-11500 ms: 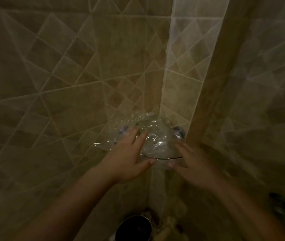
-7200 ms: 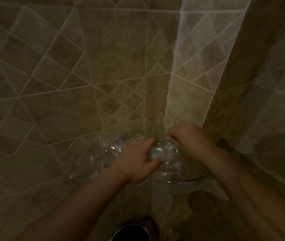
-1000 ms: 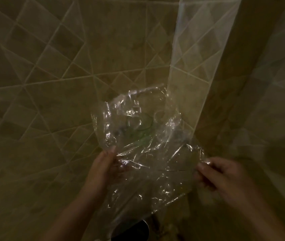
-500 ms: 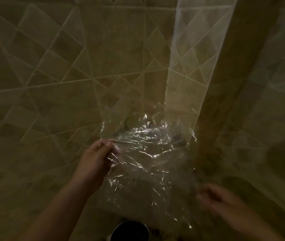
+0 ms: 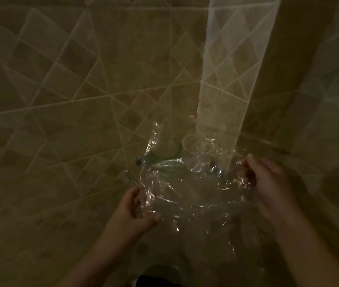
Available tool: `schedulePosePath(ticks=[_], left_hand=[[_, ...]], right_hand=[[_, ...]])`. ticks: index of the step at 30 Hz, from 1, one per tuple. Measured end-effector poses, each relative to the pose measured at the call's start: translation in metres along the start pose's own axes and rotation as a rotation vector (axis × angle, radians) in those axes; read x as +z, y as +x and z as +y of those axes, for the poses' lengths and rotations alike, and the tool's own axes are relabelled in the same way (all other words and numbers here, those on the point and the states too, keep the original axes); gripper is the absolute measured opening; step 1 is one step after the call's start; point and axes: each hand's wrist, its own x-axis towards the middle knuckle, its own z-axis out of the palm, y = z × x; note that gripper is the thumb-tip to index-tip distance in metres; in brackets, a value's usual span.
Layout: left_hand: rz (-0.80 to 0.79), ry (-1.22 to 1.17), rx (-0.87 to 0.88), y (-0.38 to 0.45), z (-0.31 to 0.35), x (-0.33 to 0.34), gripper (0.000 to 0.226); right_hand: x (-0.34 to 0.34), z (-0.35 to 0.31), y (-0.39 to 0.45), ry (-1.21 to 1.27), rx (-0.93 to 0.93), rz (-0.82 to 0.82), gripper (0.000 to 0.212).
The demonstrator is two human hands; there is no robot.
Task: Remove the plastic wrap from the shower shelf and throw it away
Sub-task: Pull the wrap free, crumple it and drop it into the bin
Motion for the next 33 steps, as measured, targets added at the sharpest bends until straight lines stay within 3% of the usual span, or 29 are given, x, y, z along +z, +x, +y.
schedulePosePath(ticks=[4, 12, 15, 17, 21, 25, 28, 30, 33], left_hand=[[-0.070, 0.058, -0.082, -0.013, -0.011, -0.005, 0.073], [-0.272, -0.009, -0.254, -0.016, -0.038, -0.040, 0.034], [-0.129, 0.048, -0.140, -0.005, -0.039, -0.042, 0.042], [-0.029, -0.039, -0.101, 0.004, -0.030, -0.037, 0.042], [-0.088, -0.075, -0.077, 0.016, -0.013, -0.024, 0.055], [-0.031, 0.026, 0.023, 0.017, -0.012, -0.015, 0.008], [0.062, -0.049, 0.044, 0.021, -0.012, -0.021, 0.018], [0.070, -0.082, 0.051, 0.021, -0.011, -0.025, 0.020], [0.045, -0.092, 0.050, 0.022, -0.012, -0.026, 0.025]], right_hand=[[0.002, -0.009, 0.014, 0.094, 0.045, 0.007, 0.021], [0.000, -0.015, 0.037, 0.009, -0.028, 0.032, 0.030], [0.004, -0.009, 0.038, -0.051, -0.011, -0.066, 0.031], [0.006, -0.008, 0.036, -0.053, -0.003, -0.086, 0.030], [0.006, -0.004, 0.029, -0.029, 0.017, -0.092, 0.027], [0.006, -0.002, 0.020, 0.033, 0.009, -0.054, 0.013], [-0.005, 0.004, -0.002, -0.029, 0.041, -0.115, 0.034], [-0.013, 0.011, -0.019, -0.117, 0.088, -0.225, 0.037], [-0.013, 0.019, -0.033, -0.201, 0.123, -0.328, 0.010]])
